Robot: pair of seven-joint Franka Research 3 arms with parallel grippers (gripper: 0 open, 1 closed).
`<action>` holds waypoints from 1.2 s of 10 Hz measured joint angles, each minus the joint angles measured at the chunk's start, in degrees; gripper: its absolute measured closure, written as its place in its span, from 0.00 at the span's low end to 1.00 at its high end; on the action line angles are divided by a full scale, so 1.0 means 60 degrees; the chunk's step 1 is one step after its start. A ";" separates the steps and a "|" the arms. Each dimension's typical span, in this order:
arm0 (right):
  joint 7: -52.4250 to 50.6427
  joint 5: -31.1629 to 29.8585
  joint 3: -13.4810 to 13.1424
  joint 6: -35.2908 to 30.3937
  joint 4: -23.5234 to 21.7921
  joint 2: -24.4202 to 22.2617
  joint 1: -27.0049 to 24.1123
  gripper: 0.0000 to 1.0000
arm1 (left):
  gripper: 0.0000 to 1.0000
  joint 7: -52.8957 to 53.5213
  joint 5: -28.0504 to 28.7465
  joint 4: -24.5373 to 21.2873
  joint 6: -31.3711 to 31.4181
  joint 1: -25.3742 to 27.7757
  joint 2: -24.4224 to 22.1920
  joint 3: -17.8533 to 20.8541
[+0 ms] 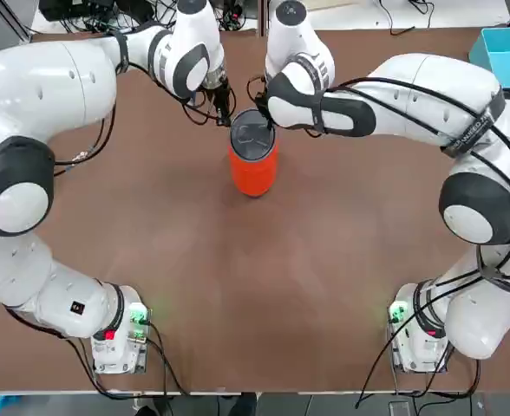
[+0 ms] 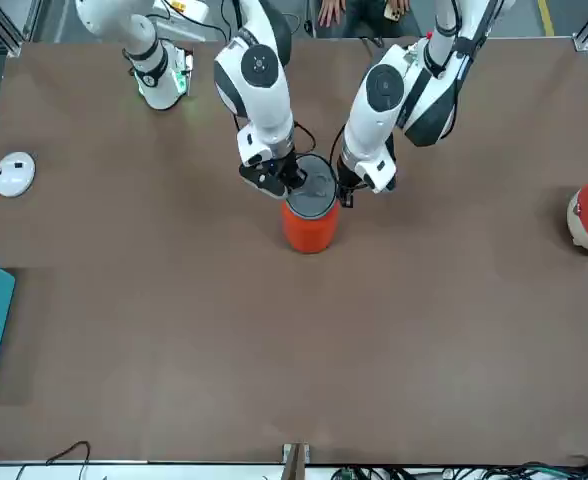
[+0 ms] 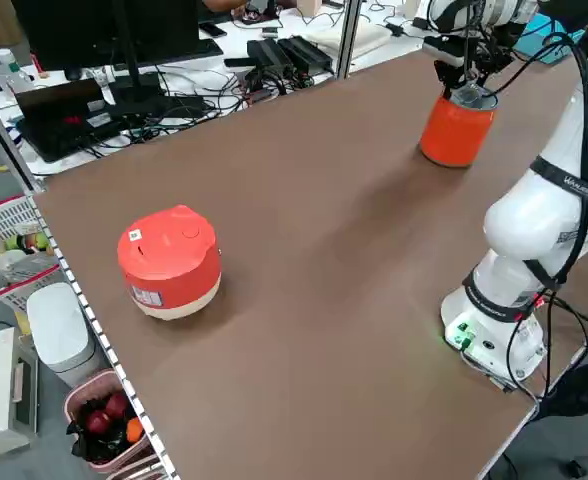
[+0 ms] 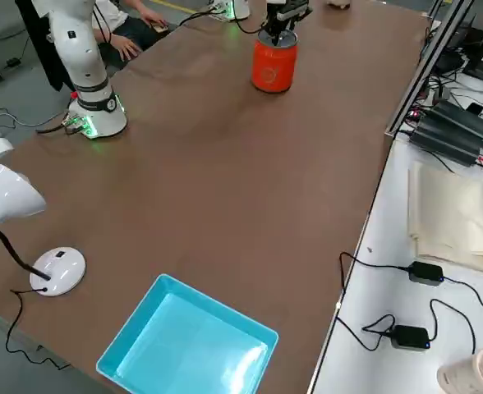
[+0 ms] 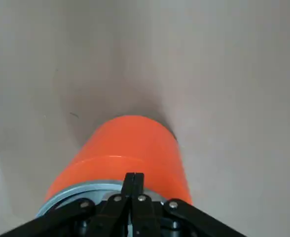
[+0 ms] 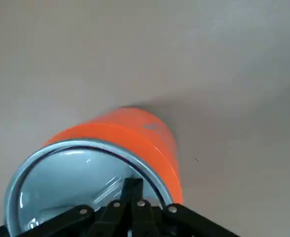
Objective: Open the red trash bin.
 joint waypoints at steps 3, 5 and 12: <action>0.0003 -0.0003 -0.0006 0.0048 0.0003 0.0068 0.0018 0.99 | 0.99 0.0000 0.0000 -0.0011 0.0007 0.0001 -0.0004 0.0002; 0.0018 -0.0009 -0.0053 0.0078 0.0005 0.0102 0.0076 0.99 | 0.99 0.0000 0.0000 -0.0021 0.0010 0.0004 -0.0010 0.0004; 0.0181 -0.0010 -0.0119 -0.1157 0.0449 -0.0514 0.0099 0.99 | 0.99 0.0000 0.0000 -0.0026 0.0066 -0.0002 -0.0015 -0.0013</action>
